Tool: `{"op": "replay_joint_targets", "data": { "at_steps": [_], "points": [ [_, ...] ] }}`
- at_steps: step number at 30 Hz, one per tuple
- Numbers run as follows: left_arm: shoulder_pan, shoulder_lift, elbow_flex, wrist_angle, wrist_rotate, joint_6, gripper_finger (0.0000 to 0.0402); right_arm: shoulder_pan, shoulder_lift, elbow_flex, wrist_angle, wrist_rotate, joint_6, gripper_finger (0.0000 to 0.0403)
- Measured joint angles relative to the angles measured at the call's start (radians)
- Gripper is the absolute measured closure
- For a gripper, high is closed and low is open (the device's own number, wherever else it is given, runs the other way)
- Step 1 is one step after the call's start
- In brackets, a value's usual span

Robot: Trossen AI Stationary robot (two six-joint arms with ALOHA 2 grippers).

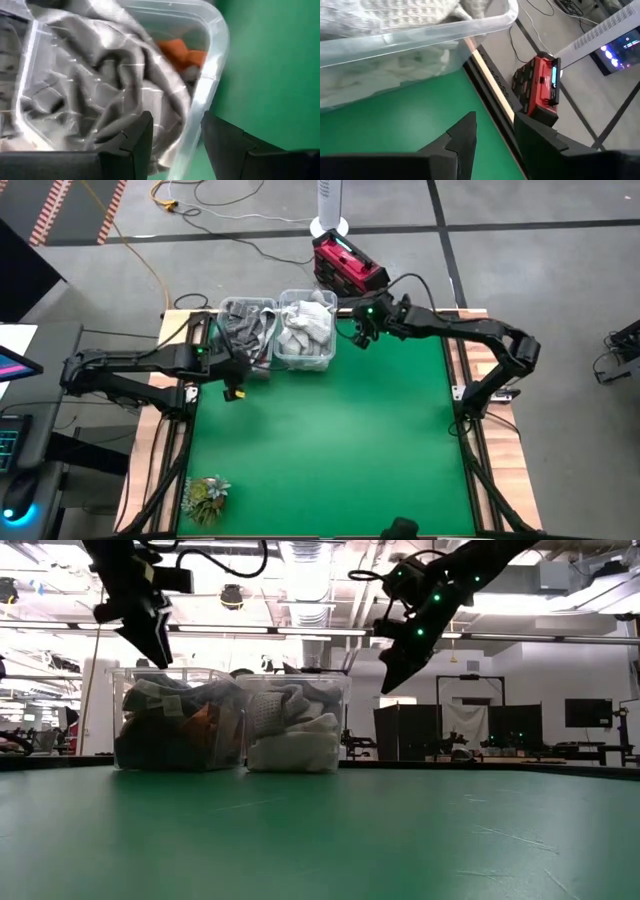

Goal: Sort towels by color in basket
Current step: Adjust the transparent bins

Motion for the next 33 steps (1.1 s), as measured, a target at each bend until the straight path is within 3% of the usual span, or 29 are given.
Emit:
{"op": "replay_joint_targets", "data": {
  "at_steps": [5,10,15,21,24,33],
  "points": [
    [0.061,-0.002,-0.001,0.043,-0.039,0.091,0.0245,0.007,0.0,0.0,0.04,-0.034,-0.034,0.0232],
    [0.144,0.003,-0.038,0.165,0.004,0.175,0.0245,0.029,0.0,0.0,0.087,-0.046,-0.045,0.0232],
    [0.205,0.016,-0.047,0.171,-0.023,0.226,0.0245,0.036,0.0,0.0,0.068,-0.044,-0.047,0.0232],
    [0.209,-0.035,0.047,0.171,-0.057,0.251,0.0245,-0.047,0.015,0.0,0.078,-0.039,-0.02,0.0233],
    [0.2,-0.071,0.113,0.179,-0.058,0.273,0.0245,-0.087,0.046,0.0,0.103,-0.116,-0.01,0.0236],
    [0.191,-0.144,0.139,0.265,0.007,0.283,0.0245,-0.033,0.203,0.0,0.332,-0.167,-0.085,0.0243]
  ]
}}
